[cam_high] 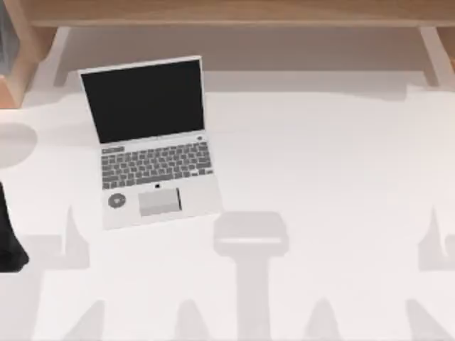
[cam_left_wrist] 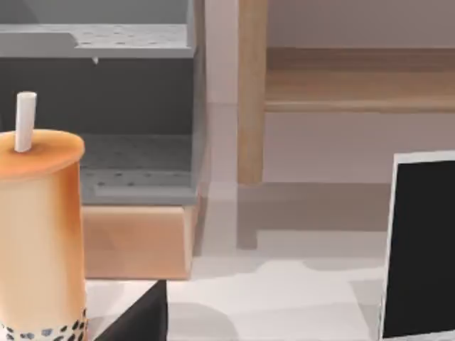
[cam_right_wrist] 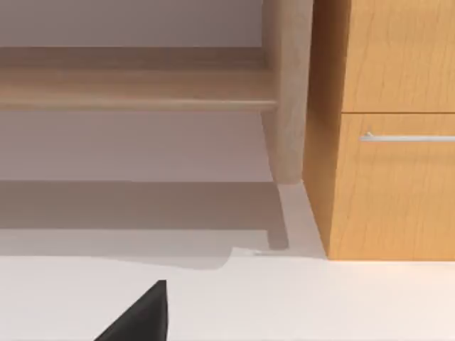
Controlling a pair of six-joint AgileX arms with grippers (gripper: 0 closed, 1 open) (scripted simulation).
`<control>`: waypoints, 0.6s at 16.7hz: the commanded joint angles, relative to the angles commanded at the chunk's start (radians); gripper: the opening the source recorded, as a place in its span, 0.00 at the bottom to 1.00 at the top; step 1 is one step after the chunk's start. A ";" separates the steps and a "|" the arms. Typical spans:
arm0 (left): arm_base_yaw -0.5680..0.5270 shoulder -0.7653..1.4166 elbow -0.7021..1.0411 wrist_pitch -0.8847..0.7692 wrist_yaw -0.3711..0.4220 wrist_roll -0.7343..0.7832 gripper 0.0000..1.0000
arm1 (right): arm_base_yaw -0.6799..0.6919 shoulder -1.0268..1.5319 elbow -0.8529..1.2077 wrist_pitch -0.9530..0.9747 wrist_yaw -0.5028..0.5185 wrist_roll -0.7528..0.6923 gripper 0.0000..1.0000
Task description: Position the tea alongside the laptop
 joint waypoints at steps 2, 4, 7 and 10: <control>0.000 0.000 0.000 0.000 0.000 0.000 1.00 | 0.000 0.000 0.000 0.000 0.000 0.000 1.00; 0.013 0.031 0.009 0.026 0.014 0.002 1.00 | 0.000 0.000 0.000 0.000 0.000 0.000 1.00; 0.064 0.157 0.046 0.129 0.072 0.008 1.00 | 0.000 0.000 0.000 0.000 0.000 0.000 1.00; 0.141 0.380 0.104 0.287 0.160 0.017 1.00 | 0.000 0.000 0.000 0.000 0.000 0.000 1.00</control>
